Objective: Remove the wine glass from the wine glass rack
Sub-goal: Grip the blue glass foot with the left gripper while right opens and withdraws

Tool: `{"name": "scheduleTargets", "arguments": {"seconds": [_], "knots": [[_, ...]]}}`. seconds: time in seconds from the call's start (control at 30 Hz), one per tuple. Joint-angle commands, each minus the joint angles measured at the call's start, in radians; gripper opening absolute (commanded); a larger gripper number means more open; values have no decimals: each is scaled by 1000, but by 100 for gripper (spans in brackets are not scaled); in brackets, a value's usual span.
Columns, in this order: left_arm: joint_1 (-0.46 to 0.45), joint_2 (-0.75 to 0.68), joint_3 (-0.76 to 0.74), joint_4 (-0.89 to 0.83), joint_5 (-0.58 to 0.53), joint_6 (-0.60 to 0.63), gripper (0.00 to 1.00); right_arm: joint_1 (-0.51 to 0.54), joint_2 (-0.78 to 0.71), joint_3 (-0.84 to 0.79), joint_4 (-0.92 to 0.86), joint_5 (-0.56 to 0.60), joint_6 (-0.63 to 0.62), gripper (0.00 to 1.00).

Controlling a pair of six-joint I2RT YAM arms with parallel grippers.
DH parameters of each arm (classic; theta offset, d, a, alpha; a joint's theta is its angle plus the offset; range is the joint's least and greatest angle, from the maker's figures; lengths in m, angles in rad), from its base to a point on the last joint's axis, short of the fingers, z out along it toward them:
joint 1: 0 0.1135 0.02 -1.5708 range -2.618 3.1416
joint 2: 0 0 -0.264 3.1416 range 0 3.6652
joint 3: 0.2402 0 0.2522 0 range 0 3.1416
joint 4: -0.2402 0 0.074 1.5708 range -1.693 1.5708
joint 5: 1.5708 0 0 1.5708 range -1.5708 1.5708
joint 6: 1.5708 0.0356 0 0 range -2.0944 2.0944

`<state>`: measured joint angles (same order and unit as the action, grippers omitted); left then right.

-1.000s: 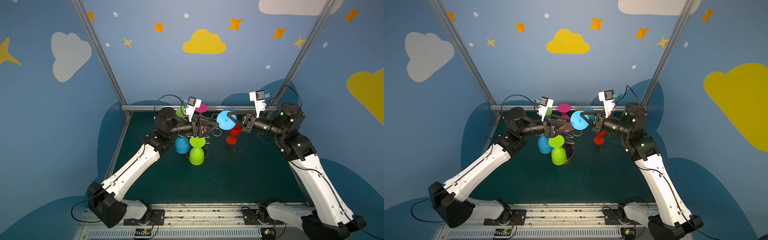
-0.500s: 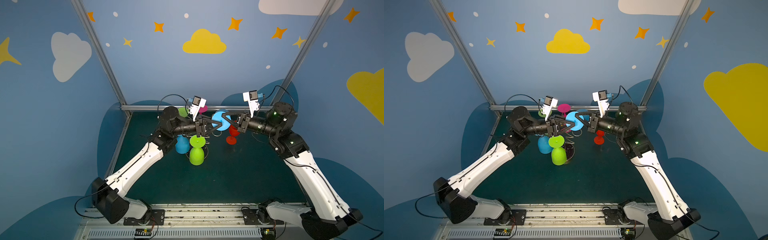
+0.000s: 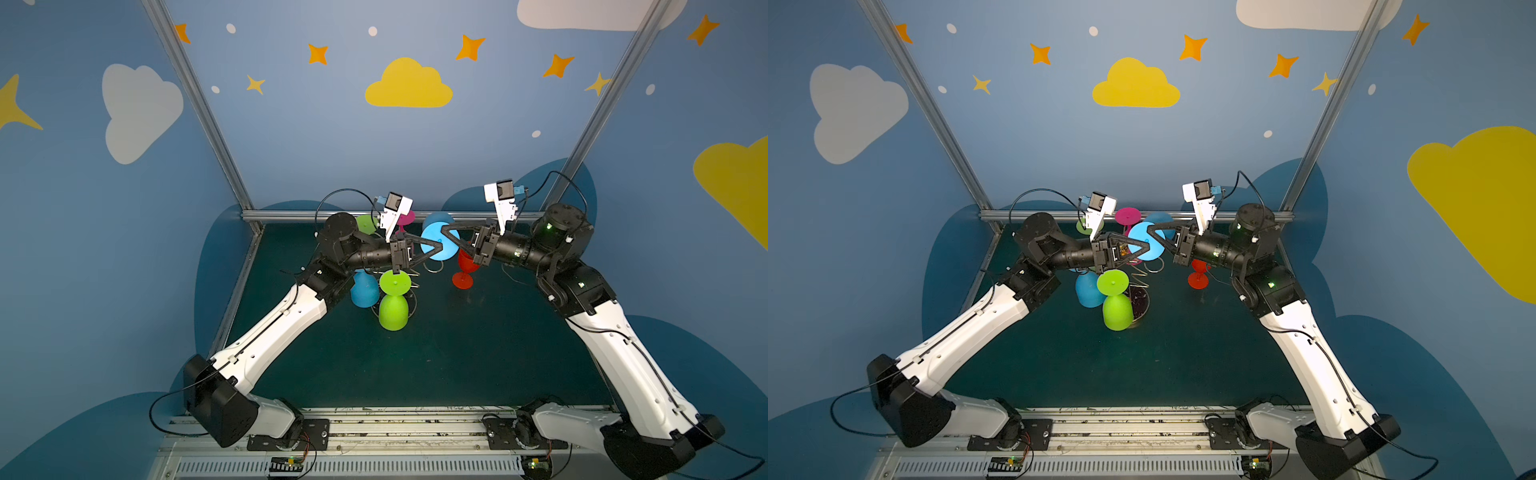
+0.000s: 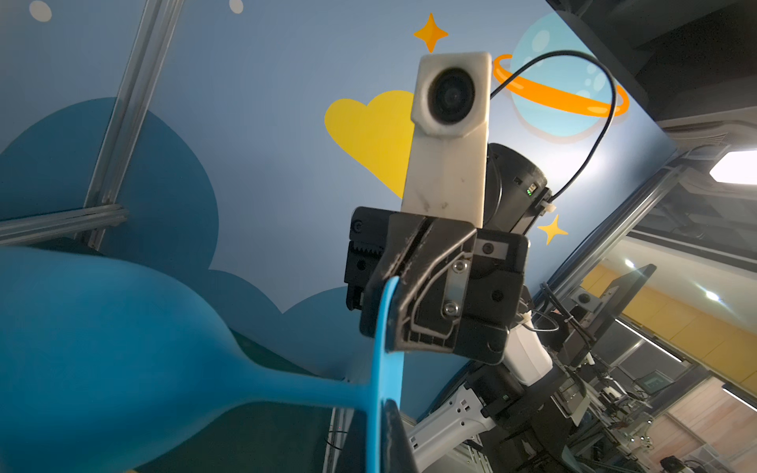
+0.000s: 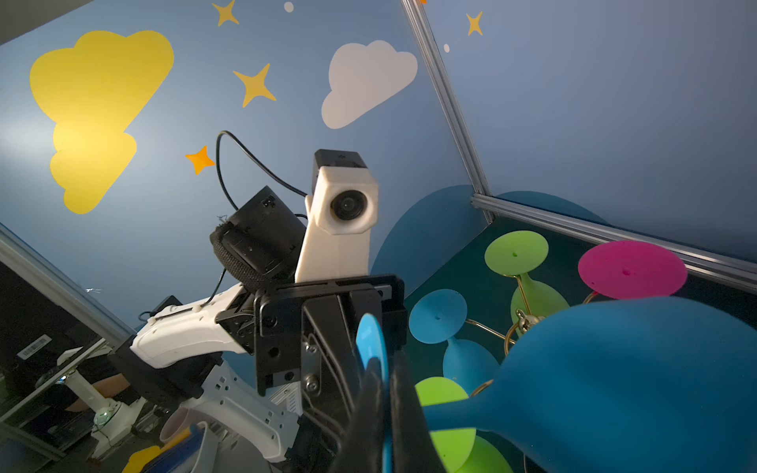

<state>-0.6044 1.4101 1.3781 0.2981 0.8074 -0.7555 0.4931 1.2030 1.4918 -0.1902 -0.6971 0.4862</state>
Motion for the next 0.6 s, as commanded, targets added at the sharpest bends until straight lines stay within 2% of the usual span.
{"name": "scheduleTargets", "arguments": {"seconds": [0.0,0.03,0.1,0.2,0.3,0.4,0.57], "knots": [[-3,-40,14,73,-10,-12,3,10,-6,-13,-23,18,-4,0],[-1,-46,12,74,-15,-19,3,10,-12,-13,-31,25,-13,2],[4,-62,12,64,-25,-32,3,9,-34,-17,-41,53,-26,24],[26,-74,13,44,-42,-79,3,7,-77,-31,-53,95,-55,48],[62,-76,16,51,-39,-182,3,4,-137,-66,-65,170,-108,66],[101,-65,15,90,-15,-305,3,-6,-207,-124,-66,258,-170,76],[133,-42,20,132,31,-442,3,-17,-282,-238,-19,345,-339,81]]}}
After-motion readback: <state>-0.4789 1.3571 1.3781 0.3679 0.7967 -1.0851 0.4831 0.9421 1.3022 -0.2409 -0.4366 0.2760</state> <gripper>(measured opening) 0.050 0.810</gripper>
